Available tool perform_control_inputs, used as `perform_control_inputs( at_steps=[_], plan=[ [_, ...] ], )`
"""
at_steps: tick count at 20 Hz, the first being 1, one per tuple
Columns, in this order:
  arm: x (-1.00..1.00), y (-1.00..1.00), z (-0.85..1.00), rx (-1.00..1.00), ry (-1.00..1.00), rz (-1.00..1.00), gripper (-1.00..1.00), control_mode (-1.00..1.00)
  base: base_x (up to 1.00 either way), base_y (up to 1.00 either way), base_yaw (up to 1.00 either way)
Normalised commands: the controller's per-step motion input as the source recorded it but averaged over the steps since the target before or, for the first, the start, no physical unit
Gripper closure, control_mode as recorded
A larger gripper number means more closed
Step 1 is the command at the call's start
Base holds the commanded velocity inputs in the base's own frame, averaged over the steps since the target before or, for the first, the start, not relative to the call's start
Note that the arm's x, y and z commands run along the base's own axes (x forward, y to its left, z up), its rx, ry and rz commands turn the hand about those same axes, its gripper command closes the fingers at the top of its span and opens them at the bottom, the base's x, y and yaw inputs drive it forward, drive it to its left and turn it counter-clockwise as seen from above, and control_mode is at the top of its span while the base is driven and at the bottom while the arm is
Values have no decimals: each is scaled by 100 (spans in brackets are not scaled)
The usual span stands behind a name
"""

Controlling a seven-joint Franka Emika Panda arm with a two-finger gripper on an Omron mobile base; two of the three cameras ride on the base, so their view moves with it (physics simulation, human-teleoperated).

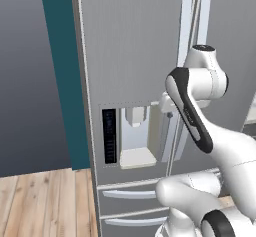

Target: Gather the potato and avocado from the fridge and place them on a tray on the dining counter. Then gather the fishs from the fridge and place them on the other tray.

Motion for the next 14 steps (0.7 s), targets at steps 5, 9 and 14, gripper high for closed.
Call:
perform_control_inputs(
  at_steps=[5,9,14],
  plan=[
    [-62,0,-44,0,1,0,-100,-100,0,0,0],
    [-54,0,-39,0,0,0,-100,-100,0,0,0],
    [-40,0,-35,0,0,0,-100,-100,0,0,0]
  ],
)
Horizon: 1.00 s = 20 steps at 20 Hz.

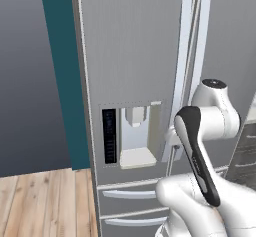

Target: Gather the potato and avocado from the fridge and place them on a tray on the dining counter. Then gather the fishs from the fridge and place them on the other tray.

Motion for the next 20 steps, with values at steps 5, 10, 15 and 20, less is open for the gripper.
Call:
perform_control_inputs(
  at_steps=[5,10,15,20],
  plan=[
    [-32,0,-20,0,0,0,-100,-100,0,0,0],
    [0,0,0,0,0,0,-100,100,-47,0,0],
    [0,0,0,0,0,0,-100,100,-50,0,0],
    [0,0,0,0,0,0,-100,100,-44,0,0]
  ],
)
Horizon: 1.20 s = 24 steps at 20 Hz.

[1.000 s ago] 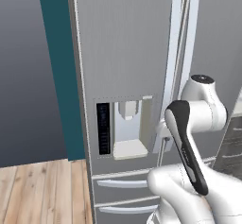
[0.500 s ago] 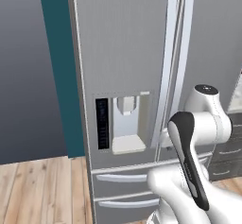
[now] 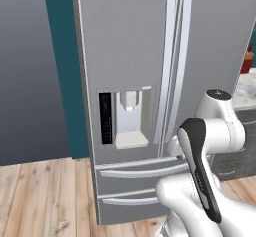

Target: Gather the potato and avocado from the fridge and place them on a tray on the dining counter. Then gather the fishs from the fridge and place them on the other tray.

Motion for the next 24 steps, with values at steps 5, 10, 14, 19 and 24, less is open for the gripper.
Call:
perform_control_inputs(
  at_steps=[5,10,14,19,24],
  plan=[
    [0,0,0,0,0,0,-100,100,-39,0,0],
    [0,0,0,0,0,0,-100,100,-39,0,0],
    [0,0,0,0,0,0,-100,100,-38,0,0],
    [0,0,0,0,0,0,-100,100,-31,0,0],
    [0,0,0,0,0,0,-100,100,-26,0,0]
  ],
)
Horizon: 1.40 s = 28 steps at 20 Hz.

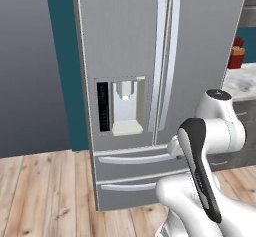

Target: Gather the potato and avocado from the fridge and place them on a tray on the dining counter. Then gather the fishs from the fridge and place them on the other tray.

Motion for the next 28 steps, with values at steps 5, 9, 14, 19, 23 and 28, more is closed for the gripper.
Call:
perform_control_inputs(
  at_steps=[5,9,14,19,23,28],
  plan=[
    [-11,0,0,0,-2,0,-100,-100,-18,0,0],
    [9,0,0,3,-22,0,-100,-100,0,0,0],
    [44,-3,0,2,-10,0,-100,-100,0,0,0],
    [51,-12,-11,0,-11,-1,-100,-100,0,0,0],
    [33,-33,-11,0,-13,-5,-100,-100,0,0,0],
    [9,-40,-13,-1,-9,-6,-100,-100,0,0,0]
  ],
)
